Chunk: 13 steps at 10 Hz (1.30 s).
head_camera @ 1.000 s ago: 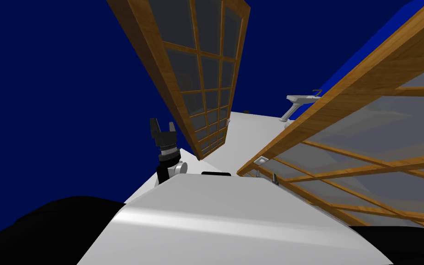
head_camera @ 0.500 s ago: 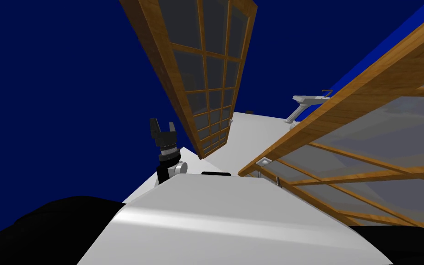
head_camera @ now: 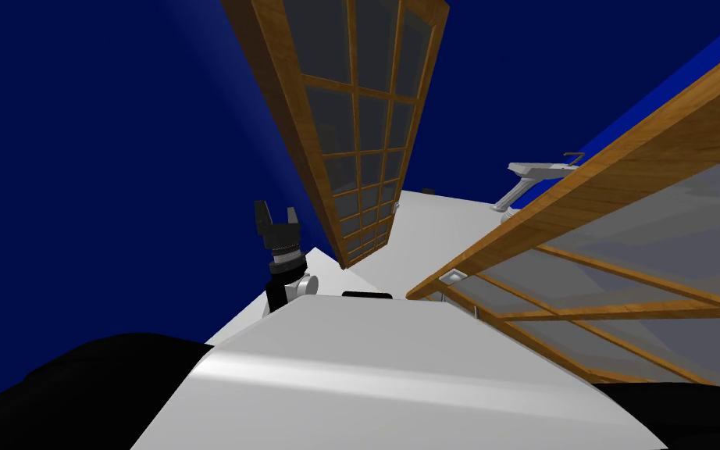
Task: Push the door open
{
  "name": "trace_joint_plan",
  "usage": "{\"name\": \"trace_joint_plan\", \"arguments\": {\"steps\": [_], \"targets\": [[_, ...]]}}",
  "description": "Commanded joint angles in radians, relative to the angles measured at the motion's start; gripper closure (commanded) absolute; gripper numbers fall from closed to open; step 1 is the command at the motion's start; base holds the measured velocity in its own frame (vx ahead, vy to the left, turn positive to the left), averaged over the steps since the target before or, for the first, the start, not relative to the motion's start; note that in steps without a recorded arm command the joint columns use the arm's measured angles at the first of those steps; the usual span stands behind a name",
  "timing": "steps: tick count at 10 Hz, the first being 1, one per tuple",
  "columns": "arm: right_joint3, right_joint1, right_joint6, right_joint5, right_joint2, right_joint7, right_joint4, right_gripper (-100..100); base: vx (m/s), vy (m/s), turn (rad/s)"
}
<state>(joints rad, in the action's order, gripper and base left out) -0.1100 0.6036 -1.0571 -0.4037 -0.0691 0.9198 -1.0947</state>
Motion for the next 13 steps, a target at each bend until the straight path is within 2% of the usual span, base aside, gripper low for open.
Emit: {"name": "trace_joint_plan", "arguments": {"steps": [1,5,7,8,13], "targets": [[0.003,0.008,-0.002,-0.021,0.001,0.05,-0.001,-100,-0.015,0.015,0.083],[0.01,0.025,-0.008,-0.068,0.005,0.156,-0.003,-100,-0.017,0.016,0.085],[0.012,0.031,-0.01,-0.083,0.007,0.207,-0.003,-100,-0.013,0.016,0.053],[0.012,0.031,-0.01,-0.083,0.007,0.214,-0.003,-100,-0.01,0.012,0.031],[0.019,0.049,-0.016,-0.133,0.013,0.353,-0.004,-100,-0.012,0.013,0.068]]}}
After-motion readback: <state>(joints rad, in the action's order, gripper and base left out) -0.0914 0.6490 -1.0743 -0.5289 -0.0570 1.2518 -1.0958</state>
